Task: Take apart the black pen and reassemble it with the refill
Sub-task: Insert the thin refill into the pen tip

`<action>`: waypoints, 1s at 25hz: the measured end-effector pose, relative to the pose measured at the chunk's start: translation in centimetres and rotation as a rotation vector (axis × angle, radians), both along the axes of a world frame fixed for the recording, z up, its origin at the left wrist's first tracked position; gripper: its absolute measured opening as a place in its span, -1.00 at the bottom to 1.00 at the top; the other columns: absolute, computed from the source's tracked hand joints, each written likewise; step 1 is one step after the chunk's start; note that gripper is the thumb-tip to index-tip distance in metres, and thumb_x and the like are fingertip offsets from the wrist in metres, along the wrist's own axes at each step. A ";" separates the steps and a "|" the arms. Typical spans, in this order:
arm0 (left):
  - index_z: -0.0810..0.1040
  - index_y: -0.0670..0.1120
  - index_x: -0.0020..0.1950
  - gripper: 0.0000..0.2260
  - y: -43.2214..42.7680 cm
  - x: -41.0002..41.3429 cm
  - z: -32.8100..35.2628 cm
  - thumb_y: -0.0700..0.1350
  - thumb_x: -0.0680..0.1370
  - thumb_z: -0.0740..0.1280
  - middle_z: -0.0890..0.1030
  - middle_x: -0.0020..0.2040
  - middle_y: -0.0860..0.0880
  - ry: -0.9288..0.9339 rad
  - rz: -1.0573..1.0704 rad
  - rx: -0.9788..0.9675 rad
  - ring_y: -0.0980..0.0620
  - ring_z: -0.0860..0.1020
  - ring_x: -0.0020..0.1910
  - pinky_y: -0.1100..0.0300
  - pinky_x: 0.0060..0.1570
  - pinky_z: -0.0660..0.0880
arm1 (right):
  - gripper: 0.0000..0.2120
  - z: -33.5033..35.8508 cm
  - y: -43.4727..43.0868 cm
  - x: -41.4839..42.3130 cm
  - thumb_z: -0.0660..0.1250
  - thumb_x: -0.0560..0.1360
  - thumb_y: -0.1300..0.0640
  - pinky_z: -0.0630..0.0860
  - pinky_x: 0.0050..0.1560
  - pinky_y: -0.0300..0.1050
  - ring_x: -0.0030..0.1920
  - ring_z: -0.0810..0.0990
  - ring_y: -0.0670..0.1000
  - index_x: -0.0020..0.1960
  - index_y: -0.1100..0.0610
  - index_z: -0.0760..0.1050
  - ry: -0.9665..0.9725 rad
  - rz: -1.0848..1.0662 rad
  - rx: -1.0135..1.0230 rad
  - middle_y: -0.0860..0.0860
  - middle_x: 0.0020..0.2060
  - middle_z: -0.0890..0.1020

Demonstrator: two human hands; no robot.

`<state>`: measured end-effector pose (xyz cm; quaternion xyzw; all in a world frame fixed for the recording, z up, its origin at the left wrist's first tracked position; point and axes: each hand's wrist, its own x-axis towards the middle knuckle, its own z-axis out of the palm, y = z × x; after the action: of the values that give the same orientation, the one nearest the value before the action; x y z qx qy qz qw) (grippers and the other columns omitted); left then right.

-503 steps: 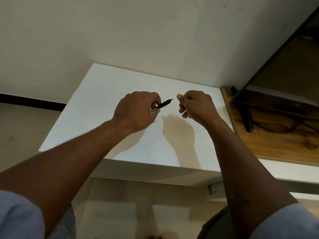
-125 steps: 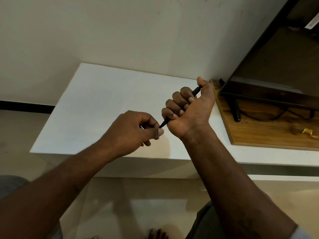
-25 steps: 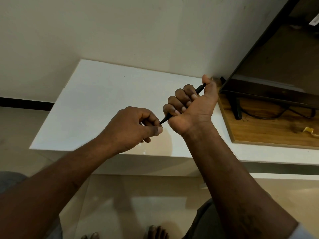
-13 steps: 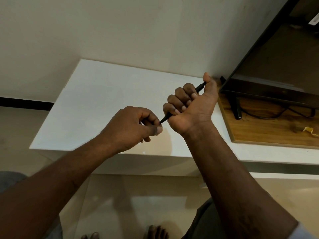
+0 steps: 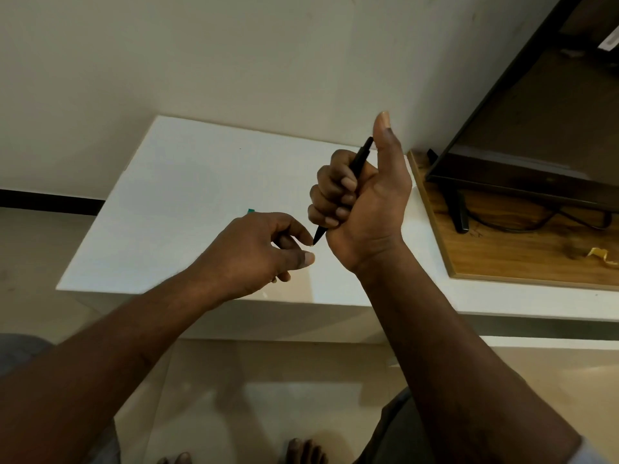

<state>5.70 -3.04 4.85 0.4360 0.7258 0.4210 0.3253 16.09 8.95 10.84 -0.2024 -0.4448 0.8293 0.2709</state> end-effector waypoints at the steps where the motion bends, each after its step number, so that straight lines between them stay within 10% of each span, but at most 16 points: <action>1: 0.66 0.12 0.11 -0.81 0.0 0.0 0.0 0.03 0.51 0.51 0.72 -0.18 0.15 0.000 0.005 0.008 0.12 0.71 -0.28 0.19 -0.27 0.58 | -0.39 0.0 -0.1 0.0 0.06 0.67 -0.30 -0.05 -0.40 -0.07 -0.47 -0.02 -0.01 -0.36 0.12 0.16 0.001 0.026 0.013 0.02 -0.47 0.07; 25: 0.71 0.13 -0.06 -0.95 0.2 0.0 -0.1 0.00 0.50 0.52 0.71 -0.18 0.25 0.056 0.010 0.035 0.15 0.71 -0.31 0.21 -0.28 0.56 | -0.52 0.4 -1.1 -0.4 0.02 0.65 -0.13 -0.07 -0.42 -0.10 -0.49 -0.04 -0.01 -0.37 0.08 0.12 0.032 0.005 0.151 0.03 -0.49 0.05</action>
<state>5.67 -2.89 4.75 0.4496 0.7293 0.4230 0.2950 15.73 7.84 11.20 -0.1671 -0.5024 0.7971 0.2904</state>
